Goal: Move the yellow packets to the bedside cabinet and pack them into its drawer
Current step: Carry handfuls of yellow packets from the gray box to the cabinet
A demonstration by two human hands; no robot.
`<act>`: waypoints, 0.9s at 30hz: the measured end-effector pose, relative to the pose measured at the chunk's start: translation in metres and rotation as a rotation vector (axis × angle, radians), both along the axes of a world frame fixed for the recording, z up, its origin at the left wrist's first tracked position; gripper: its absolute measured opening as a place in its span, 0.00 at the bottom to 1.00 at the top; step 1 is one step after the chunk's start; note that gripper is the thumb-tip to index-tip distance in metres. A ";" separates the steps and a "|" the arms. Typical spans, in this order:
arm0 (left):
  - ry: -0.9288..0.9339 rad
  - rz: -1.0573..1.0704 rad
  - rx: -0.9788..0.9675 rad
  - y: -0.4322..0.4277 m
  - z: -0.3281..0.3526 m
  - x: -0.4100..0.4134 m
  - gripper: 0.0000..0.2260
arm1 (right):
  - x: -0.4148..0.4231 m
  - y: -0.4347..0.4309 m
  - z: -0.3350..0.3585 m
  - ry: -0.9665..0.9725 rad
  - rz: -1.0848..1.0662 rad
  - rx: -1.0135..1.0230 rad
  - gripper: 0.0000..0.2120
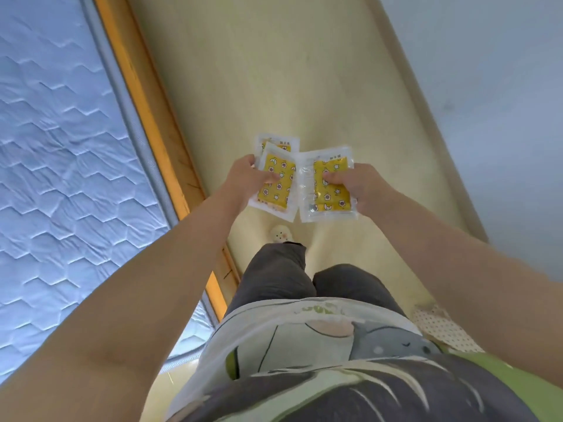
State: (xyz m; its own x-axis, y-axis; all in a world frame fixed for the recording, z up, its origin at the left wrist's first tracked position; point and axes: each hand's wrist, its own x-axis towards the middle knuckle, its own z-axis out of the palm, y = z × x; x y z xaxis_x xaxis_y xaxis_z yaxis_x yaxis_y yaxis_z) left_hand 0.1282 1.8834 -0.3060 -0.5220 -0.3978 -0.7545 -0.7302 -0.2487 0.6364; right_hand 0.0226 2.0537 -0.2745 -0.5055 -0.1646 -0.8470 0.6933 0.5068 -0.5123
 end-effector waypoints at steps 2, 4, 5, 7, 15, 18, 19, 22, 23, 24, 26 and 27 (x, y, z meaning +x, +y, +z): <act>-0.002 0.022 -0.005 -0.030 0.008 -0.026 0.19 | -0.032 -0.033 0.010 0.015 0.030 -0.013 0.06; 0.004 0.056 0.010 -0.055 0.013 -0.052 0.16 | -0.065 -0.065 0.015 0.023 0.064 -0.006 0.05; 0.007 0.073 0.012 -0.068 0.015 -0.066 0.15 | -0.081 -0.081 0.016 0.027 0.084 -0.001 0.05; 0.016 0.117 0.018 -0.096 0.015 -0.097 0.14 | -0.115 -0.115 0.016 0.033 0.118 0.005 0.07; 0.012 0.270 0.012 -0.232 0.006 -0.244 0.14 | -0.273 -0.272 -0.007 0.028 0.234 -0.033 0.06; -0.010 0.374 0.029 -0.288 0.010 -0.294 0.16 | -0.329 -0.338 -0.008 0.015 0.312 -0.007 0.06; -0.011 0.407 0.034 -0.306 0.010 -0.309 0.17 | -0.348 -0.361 -0.009 0.009 0.339 -0.009 0.06; -0.025 0.489 0.053 -0.360 0.016 -0.344 0.17 | -0.395 -0.425 -0.005 0.023 0.414 -0.006 0.05; -0.025 0.521 0.060 -0.383 0.017 -0.353 0.17 | -0.410 -0.452 -0.004 0.024 0.442 -0.010 0.05; -0.023 0.541 0.068 -0.399 0.016 -0.360 0.18 | -0.422 -0.471 -0.004 0.022 0.459 -0.021 0.05; -0.023 0.558 0.060 -0.432 0.013 -0.373 0.19 | -0.443 -0.509 -0.005 0.018 0.473 -0.062 0.05; -0.028 0.571 0.056 -0.458 0.011 -0.381 0.19 | -0.453 -0.536 -0.005 0.006 0.481 -0.075 0.05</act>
